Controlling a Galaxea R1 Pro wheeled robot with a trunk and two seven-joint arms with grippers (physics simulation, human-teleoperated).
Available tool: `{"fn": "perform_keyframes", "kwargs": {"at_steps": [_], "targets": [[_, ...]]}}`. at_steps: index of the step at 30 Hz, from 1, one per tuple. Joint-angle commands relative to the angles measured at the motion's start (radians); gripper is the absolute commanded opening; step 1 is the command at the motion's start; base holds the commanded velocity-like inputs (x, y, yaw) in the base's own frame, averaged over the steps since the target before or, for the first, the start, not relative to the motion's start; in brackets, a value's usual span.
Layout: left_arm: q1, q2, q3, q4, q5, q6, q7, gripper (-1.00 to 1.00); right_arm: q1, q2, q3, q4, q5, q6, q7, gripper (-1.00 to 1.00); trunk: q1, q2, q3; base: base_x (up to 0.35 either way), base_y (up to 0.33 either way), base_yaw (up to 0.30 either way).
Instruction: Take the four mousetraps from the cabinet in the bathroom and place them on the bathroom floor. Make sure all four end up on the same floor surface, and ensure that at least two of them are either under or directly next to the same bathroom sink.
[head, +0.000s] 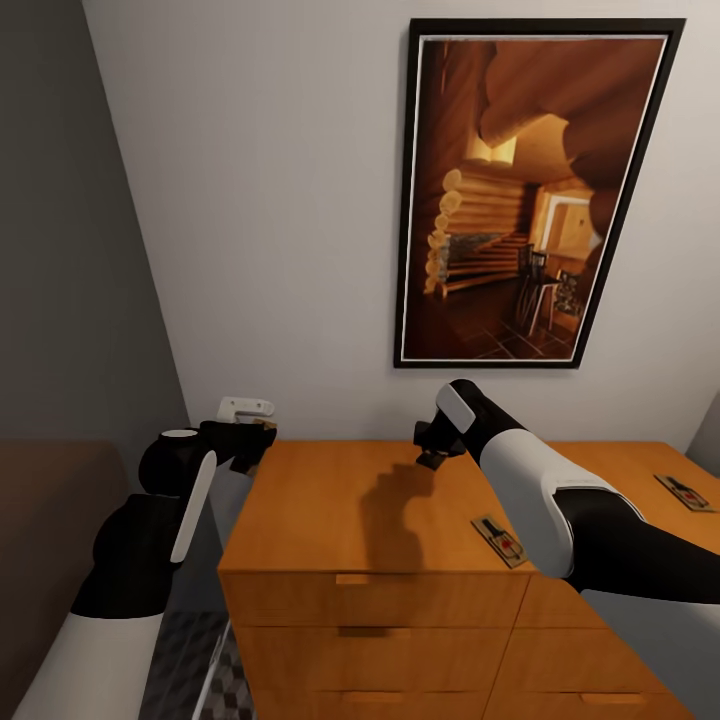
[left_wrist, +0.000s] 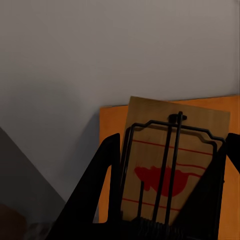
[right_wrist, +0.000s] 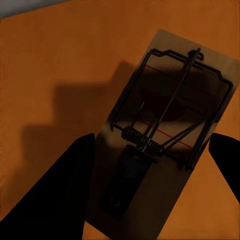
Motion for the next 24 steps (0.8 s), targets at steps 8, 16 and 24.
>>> {"fn": "perform_keyframes", "kwargs": {"at_steps": [8, 16, 24], "targets": [[-0.001, -0.001, -0.001, -0.001, -0.003, 0.004, -0.001, -1.00, 0.000, 0.001, -0.005, 0.004, -0.005, 0.004, -0.008, -1.00, -0.031, 0.055, 0.024, 0.000, 0.000, 0.000], [-0.001, -0.001, -0.001, -0.001, 0.000, 0.004, -0.001, -1.00, -0.001, 0.001, -0.007, 0.008, -0.005, 0.006, -0.008, -1.00, -0.031, 0.055, 0.024, -0.004, 0.000, 0.000], [-0.001, -0.002, -0.001, -0.001, -0.002, 0.004, -0.001, -1.00, -0.001, 0.000, -0.006, 0.009, -0.005, 0.006, -0.008, -1.00, -0.031, 0.055, 0.024, -0.150, 0.000, 0.000]]}}
